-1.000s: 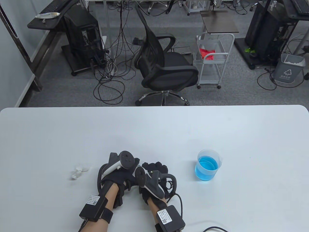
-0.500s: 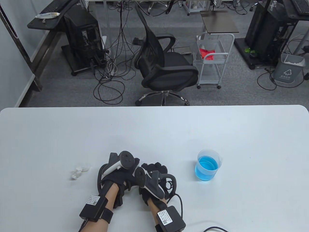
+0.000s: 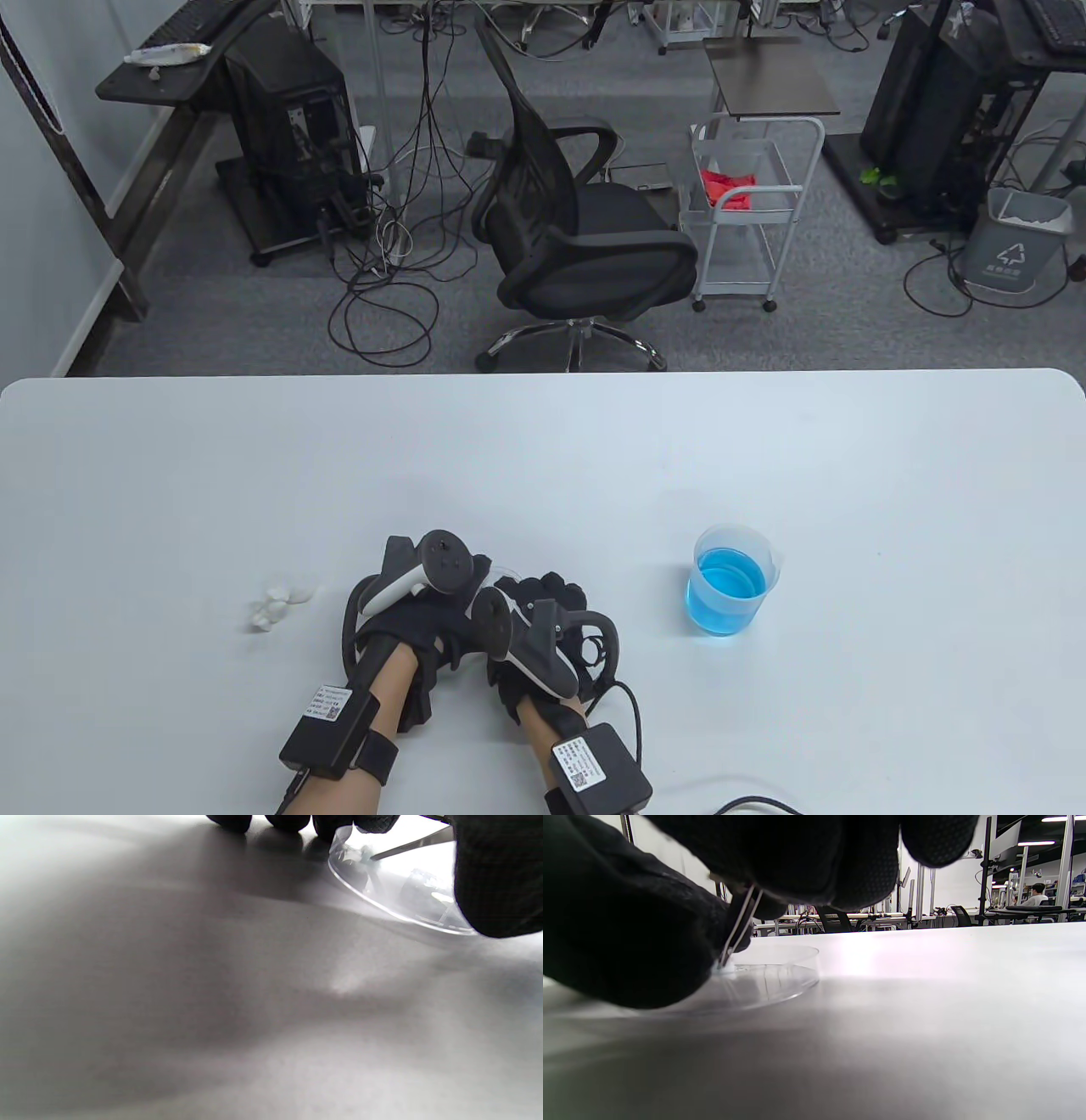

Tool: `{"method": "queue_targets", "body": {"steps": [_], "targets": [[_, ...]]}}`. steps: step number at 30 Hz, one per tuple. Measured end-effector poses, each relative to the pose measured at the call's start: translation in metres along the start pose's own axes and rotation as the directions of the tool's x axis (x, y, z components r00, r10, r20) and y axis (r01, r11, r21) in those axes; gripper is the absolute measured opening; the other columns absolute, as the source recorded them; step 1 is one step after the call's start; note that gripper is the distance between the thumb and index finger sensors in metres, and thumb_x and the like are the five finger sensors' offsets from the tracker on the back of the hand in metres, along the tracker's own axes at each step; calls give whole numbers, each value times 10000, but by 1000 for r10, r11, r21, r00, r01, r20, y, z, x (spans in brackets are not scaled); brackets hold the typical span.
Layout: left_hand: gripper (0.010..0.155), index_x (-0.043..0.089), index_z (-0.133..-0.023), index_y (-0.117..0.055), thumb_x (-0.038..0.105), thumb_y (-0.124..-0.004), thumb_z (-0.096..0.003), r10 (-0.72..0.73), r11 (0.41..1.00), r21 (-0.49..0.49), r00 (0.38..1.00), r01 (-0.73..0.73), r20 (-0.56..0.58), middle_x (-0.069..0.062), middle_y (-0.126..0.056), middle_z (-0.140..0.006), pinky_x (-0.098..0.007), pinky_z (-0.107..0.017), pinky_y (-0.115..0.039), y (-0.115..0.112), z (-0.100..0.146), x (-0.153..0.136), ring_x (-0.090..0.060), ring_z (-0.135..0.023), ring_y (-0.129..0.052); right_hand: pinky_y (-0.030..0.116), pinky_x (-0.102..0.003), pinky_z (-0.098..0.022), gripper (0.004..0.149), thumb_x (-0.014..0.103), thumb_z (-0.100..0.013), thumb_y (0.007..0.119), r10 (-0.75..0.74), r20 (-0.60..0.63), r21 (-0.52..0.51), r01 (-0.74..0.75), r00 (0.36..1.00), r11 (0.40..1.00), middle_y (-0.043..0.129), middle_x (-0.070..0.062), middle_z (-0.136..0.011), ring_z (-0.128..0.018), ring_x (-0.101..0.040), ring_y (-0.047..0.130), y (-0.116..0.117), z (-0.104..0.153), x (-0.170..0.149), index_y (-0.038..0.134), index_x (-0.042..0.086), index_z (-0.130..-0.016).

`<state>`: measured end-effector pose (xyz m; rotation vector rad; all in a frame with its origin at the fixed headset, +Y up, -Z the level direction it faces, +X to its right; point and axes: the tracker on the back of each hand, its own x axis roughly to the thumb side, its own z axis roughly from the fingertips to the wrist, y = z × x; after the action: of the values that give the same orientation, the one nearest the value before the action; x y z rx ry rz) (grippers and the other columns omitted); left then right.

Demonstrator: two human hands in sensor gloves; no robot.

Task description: Dip tweezers-held cotton tuft into dye solution and dot onto culture dish

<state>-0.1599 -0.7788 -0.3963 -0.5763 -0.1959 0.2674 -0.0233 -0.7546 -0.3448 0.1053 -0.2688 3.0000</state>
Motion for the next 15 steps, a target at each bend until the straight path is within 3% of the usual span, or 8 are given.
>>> {"method": "queue_targets", "body": {"steps": [15], "targets": [[998,408,-1139,-204,742,-807,-417,0,1000,-2,1000,0,-2,127,-172,-1216,-486,-847,-318,0,0,0,-229,-1197,-191,667,-577,-601,366,279,-423,829,-27,21,6,27,999,1000,970,13,-554,-716,-233,918,-4,2,1,955,184,-753]]}}
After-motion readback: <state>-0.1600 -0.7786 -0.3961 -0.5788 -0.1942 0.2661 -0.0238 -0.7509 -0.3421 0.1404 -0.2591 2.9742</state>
